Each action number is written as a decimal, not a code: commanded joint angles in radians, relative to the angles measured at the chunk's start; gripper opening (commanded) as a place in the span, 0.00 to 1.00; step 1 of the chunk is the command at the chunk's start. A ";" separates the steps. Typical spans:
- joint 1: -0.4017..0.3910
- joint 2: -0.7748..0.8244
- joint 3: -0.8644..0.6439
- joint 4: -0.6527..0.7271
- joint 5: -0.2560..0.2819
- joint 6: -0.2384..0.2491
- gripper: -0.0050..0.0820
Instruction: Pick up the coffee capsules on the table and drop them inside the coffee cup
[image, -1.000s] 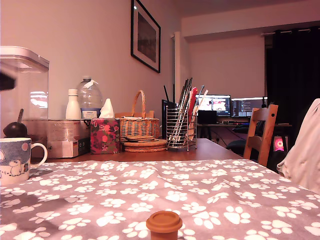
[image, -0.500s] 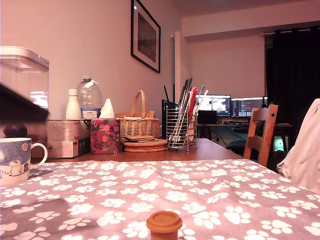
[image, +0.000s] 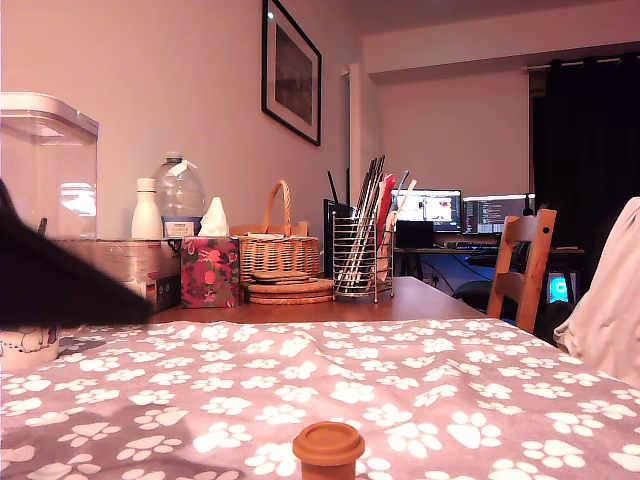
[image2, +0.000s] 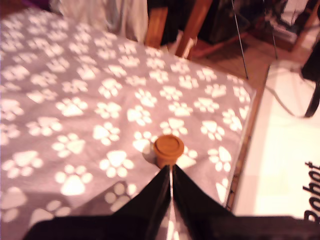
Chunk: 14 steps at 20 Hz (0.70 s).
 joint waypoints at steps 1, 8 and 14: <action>-0.008 0.043 -0.010 0.055 -0.009 0.008 0.21; -0.011 0.184 -0.010 0.224 -0.039 0.024 0.72; -0.052 0.284 -0.008 0.348 -0.039 0.035 0.72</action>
